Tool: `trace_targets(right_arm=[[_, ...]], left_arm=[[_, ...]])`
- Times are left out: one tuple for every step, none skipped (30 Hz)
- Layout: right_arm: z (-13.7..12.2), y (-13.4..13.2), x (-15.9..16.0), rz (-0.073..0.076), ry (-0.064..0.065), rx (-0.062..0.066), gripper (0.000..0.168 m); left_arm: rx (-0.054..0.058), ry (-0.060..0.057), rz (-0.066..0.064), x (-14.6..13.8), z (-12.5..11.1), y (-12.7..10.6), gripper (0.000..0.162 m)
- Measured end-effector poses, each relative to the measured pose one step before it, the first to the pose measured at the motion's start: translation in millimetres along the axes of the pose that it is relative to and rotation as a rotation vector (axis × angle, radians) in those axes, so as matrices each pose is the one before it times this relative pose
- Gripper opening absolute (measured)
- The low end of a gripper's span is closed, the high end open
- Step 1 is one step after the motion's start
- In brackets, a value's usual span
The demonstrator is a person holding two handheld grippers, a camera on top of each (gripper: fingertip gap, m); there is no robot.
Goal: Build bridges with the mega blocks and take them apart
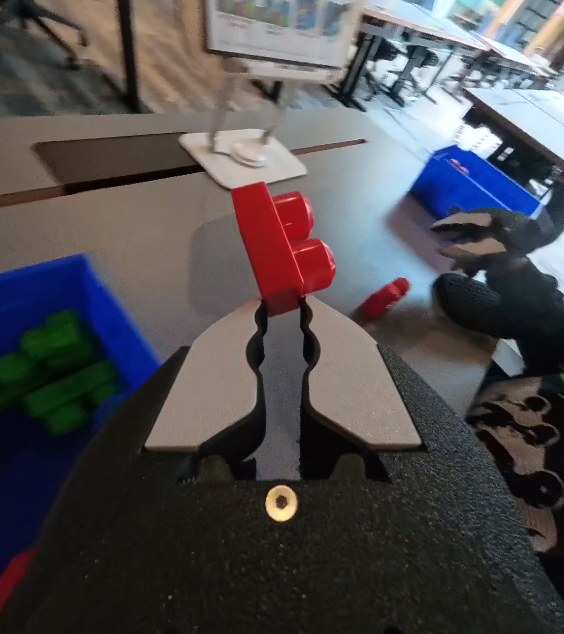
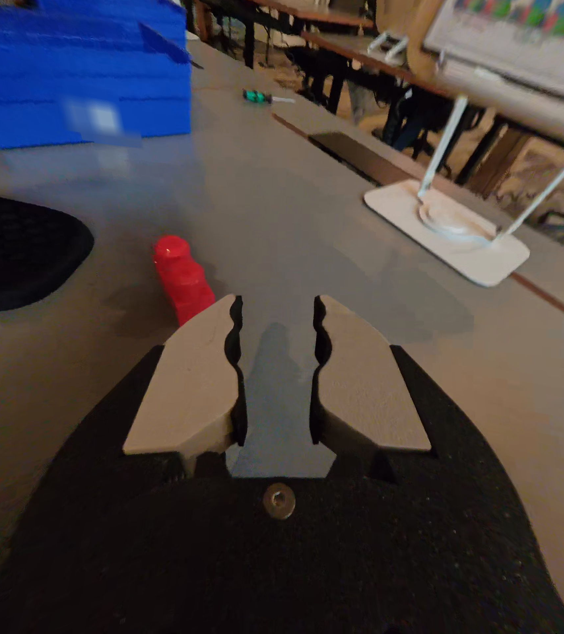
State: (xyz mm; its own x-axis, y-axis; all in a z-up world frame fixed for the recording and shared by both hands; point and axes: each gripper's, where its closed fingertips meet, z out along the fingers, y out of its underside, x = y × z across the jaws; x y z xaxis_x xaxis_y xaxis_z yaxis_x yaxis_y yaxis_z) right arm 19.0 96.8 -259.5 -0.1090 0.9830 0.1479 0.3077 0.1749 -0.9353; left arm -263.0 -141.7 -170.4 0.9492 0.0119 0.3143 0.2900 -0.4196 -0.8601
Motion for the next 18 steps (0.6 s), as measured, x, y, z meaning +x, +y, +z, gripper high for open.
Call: trace_targets(right_arm=[[-1.38, -9.16, -5.60, -0.0398, -0.0131, 0.0280, 0.041], [-1.30, -10.00, -6.00, -0.0434, -0.0152, 0.0291, 0.041], [-1.13, -10.54, -5.83, -0.0463, -0.0132, 0.0295, 0.041], [-0.79, -10.79, -5.62, -0.0496, -0.0129, 0.0289, 0.042], [-0.13, -10.52, -5.68, -0.0531, -0.0156, 0.0250, 0.042], [0.50, -10.32, -5.41, -0.0583, -0.0183, 0.0204, 0.043], [1.01, -10.16, -4.34, -0.0644, -0.0149, 0.0176, 0.044], [1.62, -9.49, -3.23, -0.0665, -0.0108, 0.0116, 0.044], [2.12, -8.82, -2.57, -0.0657, -0.0121, 0.0085, 0.045], [2.35, -8.32, -2.05, -0.0644, -0.0133, 0.0080, 0.045], [2.67, -7.49, -0.91, -0.0635, -0.0093, 0.0091, 0.046], [2.83, -7.01, 0.49, -0.0613, -0.0024, 0.0105, 0.046], [2.97, -6.40, -0.03, -0.0599, -0.0059, 0.0146, 0.046], [3.28, -5.55, -0.19, -0.0558, -0.0075, 0.0153, 0.047], [3.24, -4.55, 0.08, -0.0530, -0.0047, 0.0157, 0.048], [3.13, -3.42, -0.43, -0.0549, -0.0079, 0.0144, 0.050], [2.99, -2.92, -0.58, -0.0515, -0.0081, 0.0161, 0.052], [2.81, -2.58, -0.04, -0.0446, -0.0038, 0.0173, 0.053]], left_arm=[[-0.0064, 0.0413, 0.0219, 15.61, 7.17, -1.43, 0.018], [-0.0081, 0.0368, 0.0204, 14.34, 8.09, -0.77, 0.018], [-0.0128, 0.0413, 0.0155, 14.23, 9.01, 0.17, 0.018], [-0.0146, 0.0405, 0.0162, 13.47, 9.60, 0.84, 0.018], [-0.0153, 0.0372, 0.0153, 12.47, 10.11, 1.04, 0.018], [-0.0159, 0.0390, 0.0117, 12.10, 10.45, 1.19, 0.018], [-0.0137, 0.0411, 0.0109, 11.79, 10.51, 1.09, 0.018], [-0.0141, 0.0405, 0.0089, 11.08, 10.55, 1.11, 0.019], [-0.0169, 0.0383, 0.0094, 10.22, 10.18, 1.42, 0.019], [-0.0156, 0.0308, 0.0122, 8.75, 9.38, 1.11, 0.019], [-0.0143, 0.0244, 0.0093, 7.28, 9.14, 0.72, 0.019], [-0.0171, 0.0259, 0.0081, 7.04, 8.80, 1.13, 0.018], [-0.0165, 0.0229, 0.0099, 6.23, 8.58, 1.13, 0.019], [-0.0160, 0.0177, 0.0078, 5.07, 7.87, 0.86, 0.019], [-0.0128, 0.0190, 0.0073, 4.96, 7.12, 0.37, 0.019], [-0.0106, 0.0226, 0.0066, 5.28, 6.20, -0.10, 0.019], [-0.0108, 0.0176, 0.0057, 4.17, 5.40, -0.13, 0.019], [-0.0085, 0.0137, 0.0058, 3.63, 4.70, -0.39, 0.018]])
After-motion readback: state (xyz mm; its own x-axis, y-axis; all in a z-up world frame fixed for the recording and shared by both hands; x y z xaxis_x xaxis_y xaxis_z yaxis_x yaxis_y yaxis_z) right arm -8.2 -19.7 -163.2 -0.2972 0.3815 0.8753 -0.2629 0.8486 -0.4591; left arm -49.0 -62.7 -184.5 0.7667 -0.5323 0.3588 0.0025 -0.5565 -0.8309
